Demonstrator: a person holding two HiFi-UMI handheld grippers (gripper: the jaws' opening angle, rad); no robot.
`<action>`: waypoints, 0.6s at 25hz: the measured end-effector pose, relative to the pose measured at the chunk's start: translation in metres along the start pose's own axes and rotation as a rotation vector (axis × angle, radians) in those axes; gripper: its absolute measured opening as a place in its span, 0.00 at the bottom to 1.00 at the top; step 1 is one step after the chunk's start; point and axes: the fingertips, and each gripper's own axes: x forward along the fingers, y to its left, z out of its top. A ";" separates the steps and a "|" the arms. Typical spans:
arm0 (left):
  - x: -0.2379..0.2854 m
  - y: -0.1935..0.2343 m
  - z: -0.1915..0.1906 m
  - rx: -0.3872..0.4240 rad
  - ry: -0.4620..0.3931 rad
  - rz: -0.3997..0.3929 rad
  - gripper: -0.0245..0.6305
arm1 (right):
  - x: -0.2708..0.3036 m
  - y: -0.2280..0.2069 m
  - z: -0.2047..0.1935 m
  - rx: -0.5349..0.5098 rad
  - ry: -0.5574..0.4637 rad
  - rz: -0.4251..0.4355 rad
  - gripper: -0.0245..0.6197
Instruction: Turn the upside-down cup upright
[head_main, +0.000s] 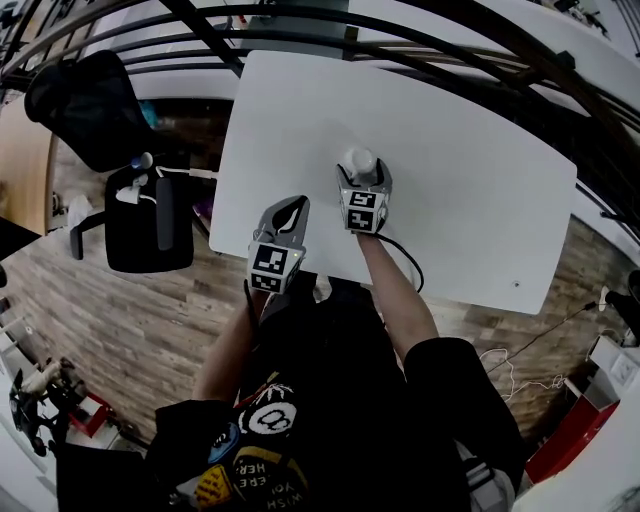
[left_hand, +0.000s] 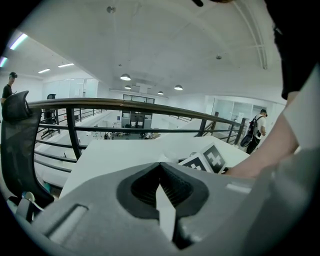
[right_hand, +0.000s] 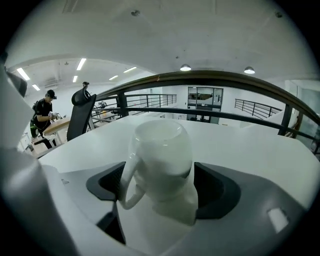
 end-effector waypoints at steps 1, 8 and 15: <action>0.002 -0.001 0.001 0.007 0.006 -0.008 0.04 | -0.001 -0.001 0.002 -0.009 -0.004 -0.008 0.68; 0.020 -0.009 0.014 0.045 0.024 -0.067 0.04 | 0.000 -0.005 0.017 -0.063 -0.045 -0.001 0.62; 0.050 -0.014 0.021 0.090 0.152 -0.103 0.05 | -0.013 0.004 0.009 -0.134 -0.027 0.136 0.63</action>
